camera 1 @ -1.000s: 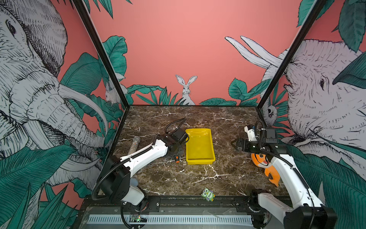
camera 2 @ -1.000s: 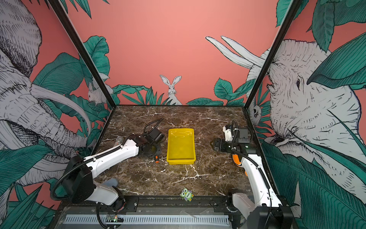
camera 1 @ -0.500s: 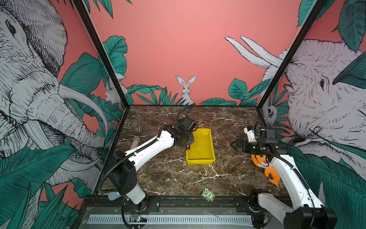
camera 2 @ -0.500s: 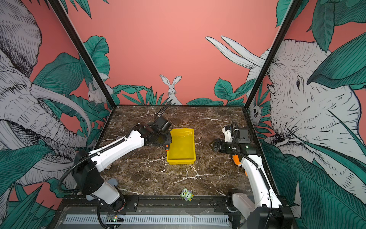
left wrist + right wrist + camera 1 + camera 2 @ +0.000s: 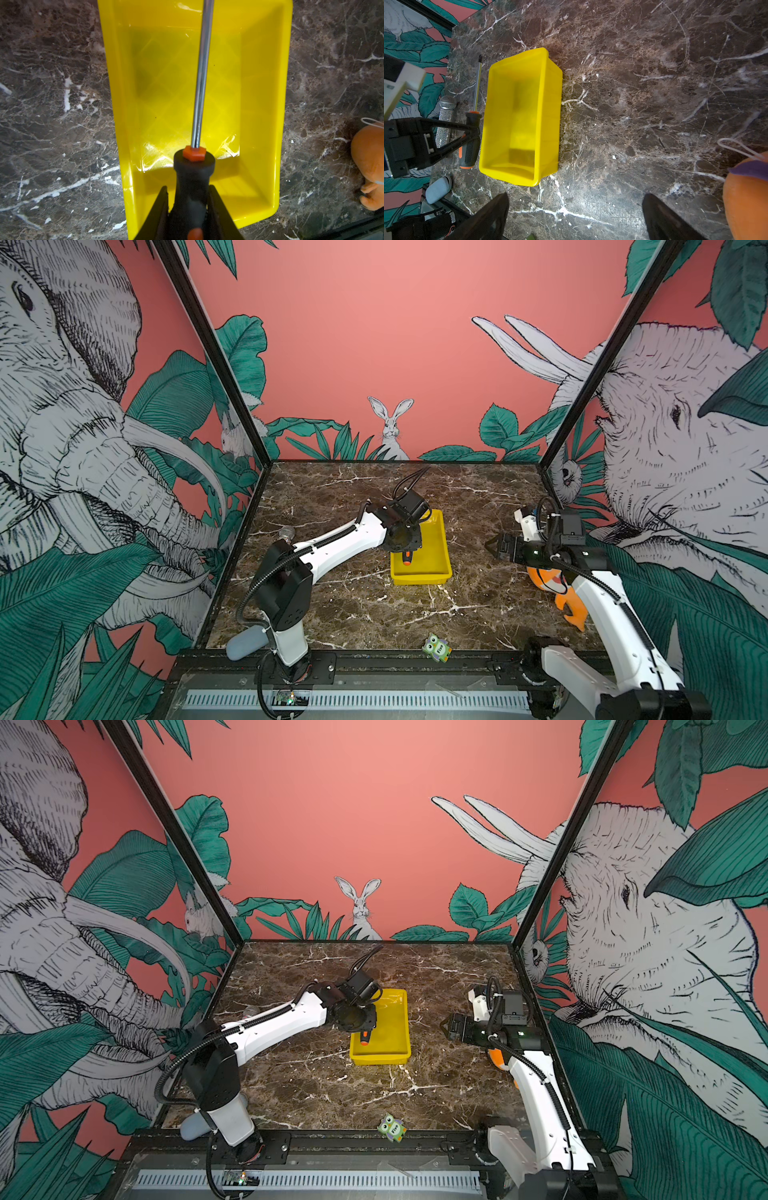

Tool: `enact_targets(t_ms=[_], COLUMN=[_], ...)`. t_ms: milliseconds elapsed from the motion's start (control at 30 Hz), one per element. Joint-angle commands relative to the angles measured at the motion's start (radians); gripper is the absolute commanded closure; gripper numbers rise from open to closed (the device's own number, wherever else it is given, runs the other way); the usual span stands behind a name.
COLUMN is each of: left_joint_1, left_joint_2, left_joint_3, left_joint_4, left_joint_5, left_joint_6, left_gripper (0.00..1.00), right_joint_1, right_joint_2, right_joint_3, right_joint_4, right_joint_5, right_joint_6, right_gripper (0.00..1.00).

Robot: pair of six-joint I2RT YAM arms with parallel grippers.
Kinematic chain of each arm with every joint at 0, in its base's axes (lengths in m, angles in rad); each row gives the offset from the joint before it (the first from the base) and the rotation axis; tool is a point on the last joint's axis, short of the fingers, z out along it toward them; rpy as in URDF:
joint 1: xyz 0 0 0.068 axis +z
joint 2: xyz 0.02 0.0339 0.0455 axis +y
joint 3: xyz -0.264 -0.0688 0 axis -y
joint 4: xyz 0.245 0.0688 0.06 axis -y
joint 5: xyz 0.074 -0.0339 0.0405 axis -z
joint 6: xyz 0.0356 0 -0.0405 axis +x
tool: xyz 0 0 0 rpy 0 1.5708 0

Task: Put the screwdriver in the bin
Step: 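Carry the screwdriver with the left gripper over the yellow bin, then lower the screwdriver into the bin and open the left gripper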

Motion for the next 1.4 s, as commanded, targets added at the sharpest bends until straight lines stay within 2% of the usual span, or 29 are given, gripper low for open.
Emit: enact_targets(t_ms=[0,600,933,1100,1167,1367], left_joint_1=[-0.003,-0.006,-0.008,-0.007,-0.008,-0.007], left_joint_2=[0.02,0.16,0.225,0.241,0.25,0.272], left_joint_3=[0.037,0.112,0.082,0.078,0.077,0.068], left_joint_4=[0.012,0.015,0.091,0.089,0.091,0.108], left_joint_5=[0.022,0.079,0.117,0.104,0.103,0.124], left_joint_6=[0.028,0.09,0.089,0.092,0.092,0.081], left_gripper=[1.0,1.0,1.0,0.89,0.81,0.74], right_joint_1=[-0.003,-0.003,-0.004,-0.004,-0.003,-0.004], right_joint_2=[-0.033,-0.089,-0.097,-0.094,-0.09,-0.073], right_joint_3=[0.015,-0.005,-0.038,-0.059,-0.067,-0.079], right_joint_4=[-0.039,-0.108,-0.093,-0.076,-0.069,-0.049], right_joint_5=[0.021,0.069,0.079,0.076,0.081,0.083], right_joint_6=[0.003,-0.028,-0.026,-0.025,-0.024,-0.02], right_gripper=[0.0,0.0,0.0,0.0,0.01,0.0])
